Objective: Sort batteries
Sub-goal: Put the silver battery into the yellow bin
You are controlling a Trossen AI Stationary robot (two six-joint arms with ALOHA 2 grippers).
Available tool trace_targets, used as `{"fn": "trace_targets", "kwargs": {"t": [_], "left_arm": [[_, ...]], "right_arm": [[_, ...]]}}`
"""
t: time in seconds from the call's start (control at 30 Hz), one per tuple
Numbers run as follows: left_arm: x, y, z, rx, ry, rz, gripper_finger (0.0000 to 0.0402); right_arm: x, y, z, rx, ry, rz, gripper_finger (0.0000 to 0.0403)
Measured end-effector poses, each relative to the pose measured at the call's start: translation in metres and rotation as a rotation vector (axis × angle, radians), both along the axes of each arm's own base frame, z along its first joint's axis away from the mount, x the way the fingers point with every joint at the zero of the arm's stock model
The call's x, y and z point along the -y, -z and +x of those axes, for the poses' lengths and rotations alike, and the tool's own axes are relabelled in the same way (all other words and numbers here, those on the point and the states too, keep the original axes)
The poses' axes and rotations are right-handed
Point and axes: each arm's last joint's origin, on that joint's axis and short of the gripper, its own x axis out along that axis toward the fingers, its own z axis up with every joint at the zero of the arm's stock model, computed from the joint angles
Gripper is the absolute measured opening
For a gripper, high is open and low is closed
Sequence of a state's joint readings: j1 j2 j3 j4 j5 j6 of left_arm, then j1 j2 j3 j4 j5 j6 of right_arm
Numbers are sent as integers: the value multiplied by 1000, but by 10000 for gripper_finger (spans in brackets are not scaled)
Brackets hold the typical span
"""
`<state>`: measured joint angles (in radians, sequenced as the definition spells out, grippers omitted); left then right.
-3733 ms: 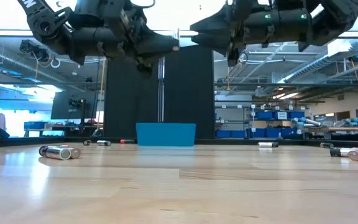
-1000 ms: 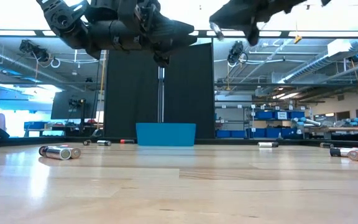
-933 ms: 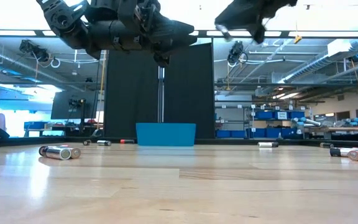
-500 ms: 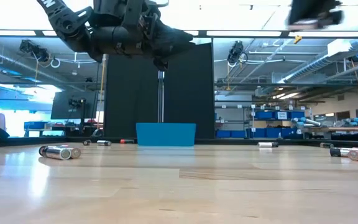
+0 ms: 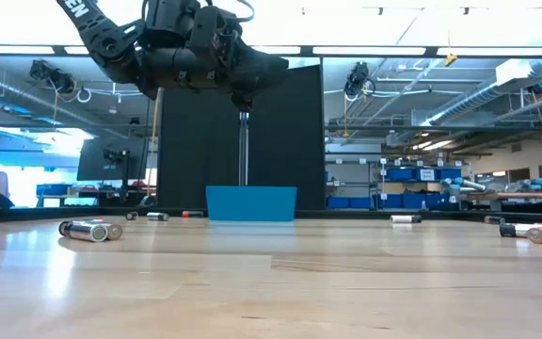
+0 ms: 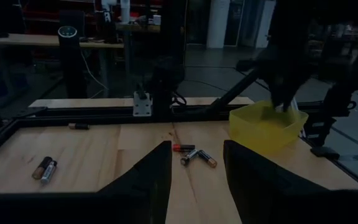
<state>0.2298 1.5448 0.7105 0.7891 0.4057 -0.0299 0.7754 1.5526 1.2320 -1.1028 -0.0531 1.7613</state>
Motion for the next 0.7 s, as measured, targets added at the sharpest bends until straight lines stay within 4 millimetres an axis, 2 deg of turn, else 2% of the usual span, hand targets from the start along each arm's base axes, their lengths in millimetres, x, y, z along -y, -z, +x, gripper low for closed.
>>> {"fn": "trace_targets", "kwargs": {"t": [0.3,0.7], "left_arm": [[1,0,0,-2,43,-9,154],[1,0,0,-4,45,-8,154]], "right_arm": [[-7,32,-14,-122,97,-47,59],[-7,66,-39,-163,149,-88,59]]}}
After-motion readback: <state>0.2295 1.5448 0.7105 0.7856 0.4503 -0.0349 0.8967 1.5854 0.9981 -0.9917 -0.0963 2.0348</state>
